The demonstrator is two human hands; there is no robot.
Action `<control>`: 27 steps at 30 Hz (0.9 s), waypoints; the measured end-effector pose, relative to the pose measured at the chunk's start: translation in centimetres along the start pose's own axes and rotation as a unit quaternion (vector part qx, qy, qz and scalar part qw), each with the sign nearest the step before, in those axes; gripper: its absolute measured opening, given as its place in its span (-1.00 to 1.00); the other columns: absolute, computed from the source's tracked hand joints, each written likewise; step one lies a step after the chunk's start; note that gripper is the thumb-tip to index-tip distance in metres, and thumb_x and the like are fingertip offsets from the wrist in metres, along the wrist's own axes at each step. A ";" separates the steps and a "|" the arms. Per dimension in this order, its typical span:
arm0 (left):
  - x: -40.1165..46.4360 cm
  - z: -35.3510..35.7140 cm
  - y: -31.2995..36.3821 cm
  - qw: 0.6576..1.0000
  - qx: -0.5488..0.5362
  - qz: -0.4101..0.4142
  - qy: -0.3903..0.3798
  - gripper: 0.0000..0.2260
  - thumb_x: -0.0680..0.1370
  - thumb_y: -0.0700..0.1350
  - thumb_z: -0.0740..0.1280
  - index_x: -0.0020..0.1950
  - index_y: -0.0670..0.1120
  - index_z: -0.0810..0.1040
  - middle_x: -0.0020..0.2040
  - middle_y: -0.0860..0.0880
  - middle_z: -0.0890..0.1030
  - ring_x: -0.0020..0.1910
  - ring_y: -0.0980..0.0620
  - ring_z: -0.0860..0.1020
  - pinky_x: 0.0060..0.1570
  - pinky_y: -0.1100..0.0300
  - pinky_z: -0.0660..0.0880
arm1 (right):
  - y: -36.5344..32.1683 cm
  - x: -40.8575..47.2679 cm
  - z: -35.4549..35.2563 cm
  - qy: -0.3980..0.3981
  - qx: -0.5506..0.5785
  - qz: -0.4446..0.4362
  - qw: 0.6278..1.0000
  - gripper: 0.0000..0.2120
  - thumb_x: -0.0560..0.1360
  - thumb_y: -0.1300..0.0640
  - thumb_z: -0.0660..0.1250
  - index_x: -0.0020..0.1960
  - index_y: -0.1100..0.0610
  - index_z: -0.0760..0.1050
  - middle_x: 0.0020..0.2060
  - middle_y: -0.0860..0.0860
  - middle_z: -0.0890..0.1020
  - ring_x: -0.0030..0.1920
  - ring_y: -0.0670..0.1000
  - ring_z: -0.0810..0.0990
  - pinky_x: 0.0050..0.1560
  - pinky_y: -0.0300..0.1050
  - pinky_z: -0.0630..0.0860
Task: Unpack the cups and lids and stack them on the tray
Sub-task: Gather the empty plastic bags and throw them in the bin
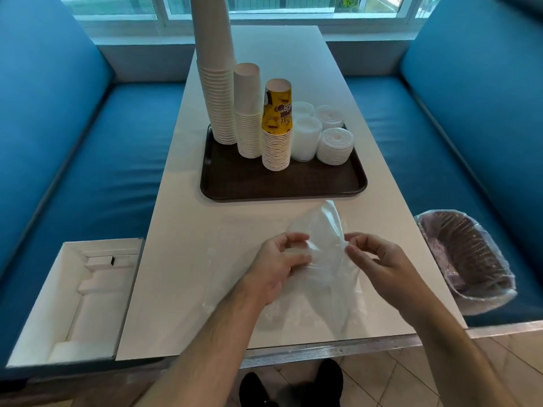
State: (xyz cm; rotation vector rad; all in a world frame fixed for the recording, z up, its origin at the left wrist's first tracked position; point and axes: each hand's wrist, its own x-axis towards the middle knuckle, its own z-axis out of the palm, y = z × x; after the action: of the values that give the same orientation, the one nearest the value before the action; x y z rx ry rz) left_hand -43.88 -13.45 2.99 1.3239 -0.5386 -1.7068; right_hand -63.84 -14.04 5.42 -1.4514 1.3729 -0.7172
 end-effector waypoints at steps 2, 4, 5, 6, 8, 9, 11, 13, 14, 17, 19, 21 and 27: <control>-0.3 -1.5 0.6 0.996 0.081 0.020 0.010 -0.60 0.45 -0.46 0.43 0.16 -0.05 0.62 0.02 -0.13 0.63 -0.16 -0.01 0.63 -0.03 0.06 0.65 | 0.3 0.0 0.3 -0.003 -0.077 -0.027 0.997 -0.86 0.59 0.00 0.34 -0.09 0.01 0.60 0.17 -0.20 0.60 0.16 -0.10 0.58 0.11 -0.11 0.54; -0.9 -3.4 1.2 0.990 0.139 0.031 0.006 -0.49 0.44 -0.43 0.46 0.27 0.04 0.59 -0.09 -0.13 0.66 -0.22 0.02 0.63 -0.09 0.08 0.63 | 0.2 0.1 0.9 -0.013 -0.078 -0.041 0.996 -0.87 0.59 -0.01 0.33 -0.09 -0.02 0.60 0.16 -0.24 0.59 0.16 -0.15 0.57 0.12 -0.08 0.51; -1.2 -4.4 1.5 0.986 0.159 0.039 0.003 -0.43 0.44 -0.44 0.46 0.33 0.05 0.56 -0.18 -0.12 0.64 -0.26 0.05 0.61 -0.14 0.14 0.62 | 0.2 0.2 1.2 -0.015 -0.071 -0.044 0.996 -0.88 0.60 -0.01 0.32 -0.06 -0.03 0.60 0.15 -0.24 0.59 0.15 -0.17 0.57 0.10 -0.10 0.51; -1.5 -5.3 1.8 0.984 0.174 0.044 0.003 -0.39 0.44 -0.46 0.44 0.39 0.04 0.52 -0.25 -0.11 0.61 -0.30 0.07 0.59 -0.17 0.18 0.61 | 0.2 0.3 1.5 -0.012 -0.070 -0.044 0.997 -0.89 0.62 0.01 0.30 -0.02 -0.05 0.59 0.12 -0.24 0.60 0.13 -0.18 0.57 0.07 -0.14 0.51; -2.1 -7.1 2.3 0.979 0.197 0.046 0.012 -0.32 0.44 -0.49 0.42 0.45 0.05 0.46 -0.31 -0.06 0.57 -0.31 0.08 0.57 -0.20 0.21 0.60 | 0.6 0.7 2.0 0.000 -0.082 -0.041 0.996 -0.89 0.65 0.05 0.25 0.07 -0.07 0.56 0.10 -0.22 0.61 0.12 -0.19 0.57 0.01 -0.21 0.49; -2.5 -7.9 2.6 0.977 0.209 0.042 0.019 -0.29 0.45 -0.49 0.41 0.46 0.08 0.43 -0.28 -0.05 0.59 -0.29 0.07 0.58 -0.20 0.21 0.61 | 1.0 0.9 2.2 0.007 -0.096 -0.036 0.995 -0.88 0.66 0.08 0.24 0.10 -0.06 0.55 0.11 -0.20 0.60 0.13 -0.17 0.56 0.00 -0.24 0.49; -3.2 -9.4 3.0 0.972 0.229 0.037 0.029 -0.24 0.45 -0.48 0.42 0.49 0.14 0.40 -0.01 -0.06 0.64 -0.16 0.03 0.63 -0.15 0.17 0.63 | 1.9 1.2 2.4 0.027 -0.143 -0.026 0.989 -0.84 0.66 0.14 0.26 0.19 -0.02 0.53 0.17 -0.13 0.58 0.13 -0.09 0.56 0.00 -0.26 0.48; -3.6 -10.5 3.2 0.965 0.256 0.037 0.031 -0.22 0.46 -0.45 0.43 0.51 0.19 0.36 0.36 -0.03 0.50 0.07 -0.05 0.63 -0.02 0.09 0.65 | 2.4 1.5 2.2 0.038 -0.191 -0.019 0.981 -0.78 0.63 0.18 0.31 0.25 0.03 0.51 0.22 -0.03 0.56 0.14 -0.03 0.52 0.01 -0.26 0.46; -3.8 -10.8 3.4 0.958 0.283 0.037 0.036 -0.21 0.46 -0.44 0.44 0.53 0.19 0.34 0.47 0.03 0.39 0.17 -0.06 0.58 0.08 0.04 0.64 | 2.6 1.7 2.2 0.040 -0.210 -0.016 0.977 -0.76 0.61 0.19 0.33 0.27 0.04 0.51 0.24 0.01 0.56 0.16 0.00 0.51 0.06 -0.20 0.47; -4.3 -11.0 3.7 0.935 0.351 0.037 0.046 -0.18 0.47 -0.43 0.43 0.57 0.16 0.27 0.56 0.16 0.21 0.19 0.04 0.44 0.28 0.00 0.53 | 2.7 1.9 2.6 0.026 -0.280 -0.028 0.959 -0.69 0.57 0.14 0.39 0.30 0.00 0.51 0.36 0.06 0.50 0.31 0.13 0.45 0.30 0.07 0.45; -4.3 -10.8 3.8 0.928 0.367 0.038 0.052 -0.18 0.46 -0.42 0.44 0.59 0.14 0.24 0.58 0.17 0.17 0.23 0.03 0.40 0.32 -0.02 0.50 | 2.5 1.8 3.4 -0.004 -0.333 -0.049 0.942 -0.61 0.57 0.04 0.40 0.37 -0.05 0.47 0.44 0.03 0.41 0.40 0.15 0.37 0.36 0.12 0.38; -4.1 -10.7 3.7 0.925 0.374 0.038 0.059 -0.17 0.46 -0.41 0.46 0.59 0.12 0.24 0.57 0.16 0.17 0.26 0.02 0.37 0.35 -0.05 0.48 | 2.4 1.7 4.4 -0.038 -0.373 -0.063 0.925 -0.53 0.57 -0.09 0.35 0.46 -0.14 0.37 0.52 -0.04 0.30 0.48 0.09 0.27 0.41 0.12 0.32; -3.2 -11.2 2.9 0.901 0.426 0.037 0.067 -0.15 0.44 -0.38 0.49 0.61 0.08 0.21 0.60 0.12 0.15 0.41 -0.02 0.35 0.42 -0.01 0.41 | 2.6 1.9 6.7 -0.105 -0.429 -0.038 0.896 -0.34 0.55 -0.31 0.23 0.57 -0.24 0.06 0.62 -0.11 0.00 0.61 0.08 -0.02 0.53 0.14 0.08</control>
State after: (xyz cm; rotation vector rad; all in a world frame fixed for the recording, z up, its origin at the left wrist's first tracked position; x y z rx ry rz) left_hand -32.27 -10.33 3.19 1.9655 -1.3308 -1.3219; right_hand -58.39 -13.88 0.33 -2.1941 1.5385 0.0606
